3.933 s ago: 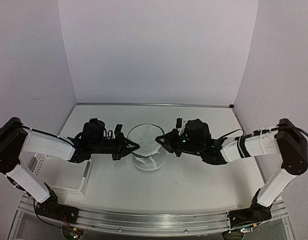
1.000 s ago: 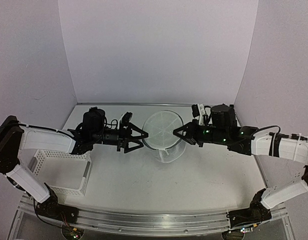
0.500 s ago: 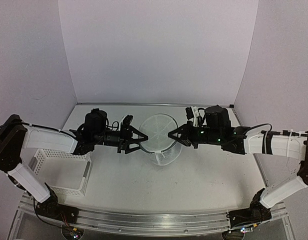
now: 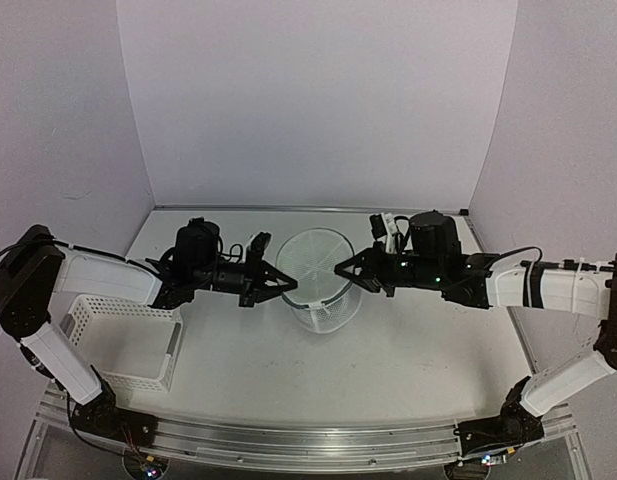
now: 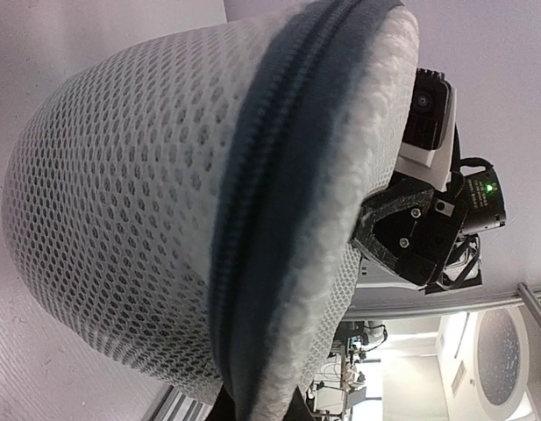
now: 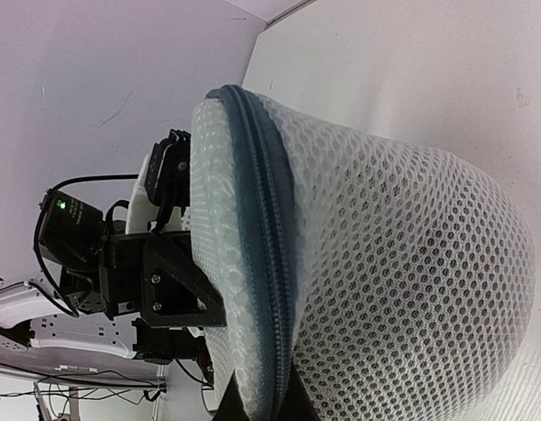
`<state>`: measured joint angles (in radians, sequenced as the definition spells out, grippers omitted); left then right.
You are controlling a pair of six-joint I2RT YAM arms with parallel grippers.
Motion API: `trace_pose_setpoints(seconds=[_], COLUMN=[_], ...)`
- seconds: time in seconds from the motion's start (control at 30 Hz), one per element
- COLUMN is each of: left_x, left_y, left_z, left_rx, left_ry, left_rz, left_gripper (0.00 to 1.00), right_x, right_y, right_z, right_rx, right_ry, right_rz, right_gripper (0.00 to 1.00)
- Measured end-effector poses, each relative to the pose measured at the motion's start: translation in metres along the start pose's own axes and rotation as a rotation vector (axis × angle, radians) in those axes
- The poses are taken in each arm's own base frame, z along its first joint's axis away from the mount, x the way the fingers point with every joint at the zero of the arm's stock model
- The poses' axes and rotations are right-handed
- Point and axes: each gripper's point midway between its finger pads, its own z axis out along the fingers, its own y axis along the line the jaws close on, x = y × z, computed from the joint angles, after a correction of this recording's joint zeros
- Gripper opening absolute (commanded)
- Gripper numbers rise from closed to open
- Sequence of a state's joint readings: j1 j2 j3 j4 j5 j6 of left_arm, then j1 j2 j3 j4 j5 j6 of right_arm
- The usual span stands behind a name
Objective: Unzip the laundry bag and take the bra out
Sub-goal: Pass from the right arm to the left
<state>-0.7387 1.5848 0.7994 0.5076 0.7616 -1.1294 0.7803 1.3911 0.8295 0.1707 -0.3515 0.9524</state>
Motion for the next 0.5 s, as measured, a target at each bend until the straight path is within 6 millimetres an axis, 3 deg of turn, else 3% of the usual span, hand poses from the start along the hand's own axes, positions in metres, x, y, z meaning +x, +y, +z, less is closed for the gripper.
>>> trace_pose_setpoints(seconds=[0.07,0.3,0.5], left_x=[0.000,-0.011,-0.027], left_y=[0.000,0.002,0.009], left_z=[0.000,-0.008,-0.017], left_rx=[0.002,0.003,-0.009], left_ry=[0.001,-0.023,-0.070], left_rz=[0.000,-0.011,-0.055], left_gripper=[0.00,0.00,0.00], right_x=[0.000,-0.001,-0.004], right_y=[-0.001,0.000,0.001], right_z=[0.000,0.000,-0.013], right_rx=[0.001,-0.001,0.034], right_ry=[0.000,-0.006,-0.026], right_rz=[0.001,-0.021,-0.116], right_gripper=[0.03,0.40,0.50])
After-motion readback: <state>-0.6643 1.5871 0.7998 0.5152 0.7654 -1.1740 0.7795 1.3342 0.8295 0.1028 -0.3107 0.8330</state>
